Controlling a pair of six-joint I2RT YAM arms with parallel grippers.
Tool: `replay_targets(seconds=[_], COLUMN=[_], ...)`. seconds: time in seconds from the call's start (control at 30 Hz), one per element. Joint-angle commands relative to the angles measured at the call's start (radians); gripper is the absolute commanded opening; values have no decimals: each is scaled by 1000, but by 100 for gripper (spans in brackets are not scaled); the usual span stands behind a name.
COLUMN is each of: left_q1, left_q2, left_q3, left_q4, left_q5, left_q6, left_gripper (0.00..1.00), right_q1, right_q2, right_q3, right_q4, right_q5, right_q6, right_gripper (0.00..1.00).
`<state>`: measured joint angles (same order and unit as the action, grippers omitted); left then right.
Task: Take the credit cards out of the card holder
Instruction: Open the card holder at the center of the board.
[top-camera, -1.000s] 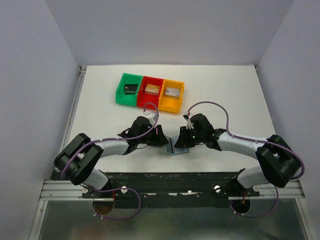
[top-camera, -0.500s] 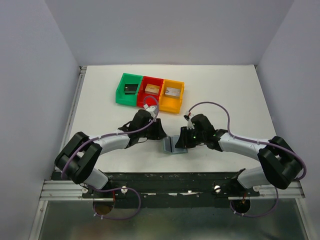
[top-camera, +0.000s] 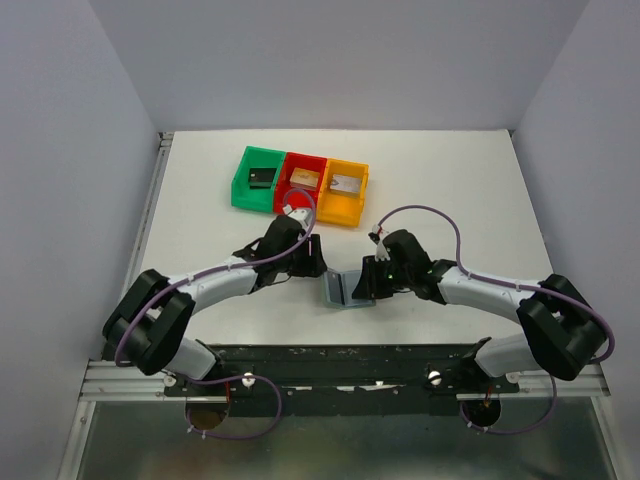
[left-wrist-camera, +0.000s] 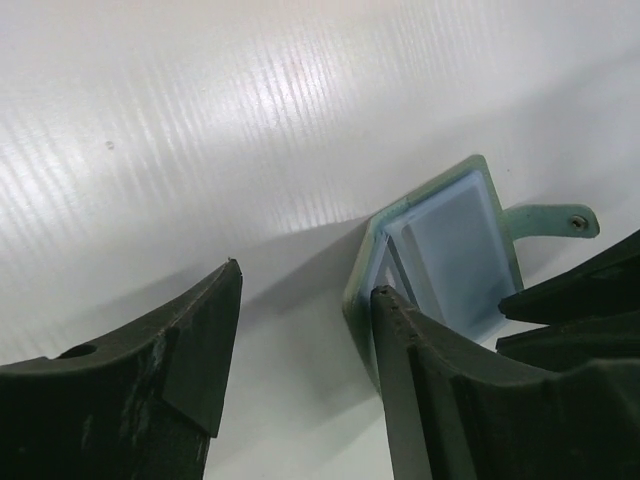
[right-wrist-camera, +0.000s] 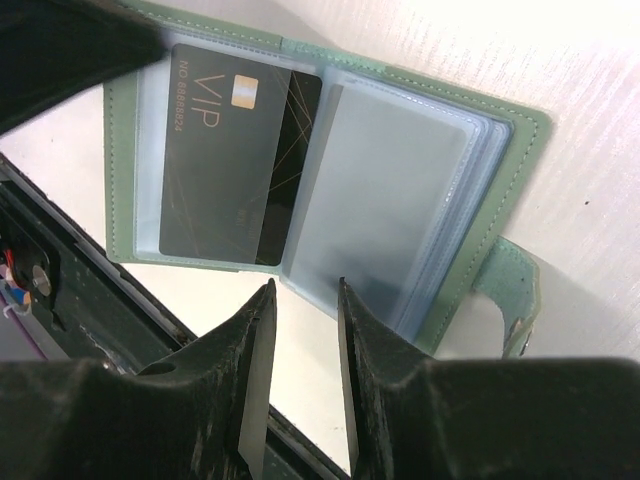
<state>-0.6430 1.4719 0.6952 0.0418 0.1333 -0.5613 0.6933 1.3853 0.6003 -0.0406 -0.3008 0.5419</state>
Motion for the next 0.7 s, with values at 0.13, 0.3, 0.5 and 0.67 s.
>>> replay_targets(seconds=[0.13, 0.3, 0.5, 0.67], left_q1=[6, 8, -52, -150], left_q2=[-249, -357, -317, -254], left_q3=[-71, -183, -175, -93], left_q4=[-85, 123, 245, 245], left_q5=[-112, 35, 132, 127], left_q6=[-23, -129, -183, -155], left_gripper=[67, 56, 44, 43], right_q1=[-3, -3, -3, -2], right_q2=[-5, 12, 47, 63], right_q3=[18, 47, 79, 101], right_q4=[-25, -38, -47, -68], right_q5=[8, 0, -17, -12], right_q6=[-23, -40, -42, -43], right_gripper=[38, 38, 38, 37])
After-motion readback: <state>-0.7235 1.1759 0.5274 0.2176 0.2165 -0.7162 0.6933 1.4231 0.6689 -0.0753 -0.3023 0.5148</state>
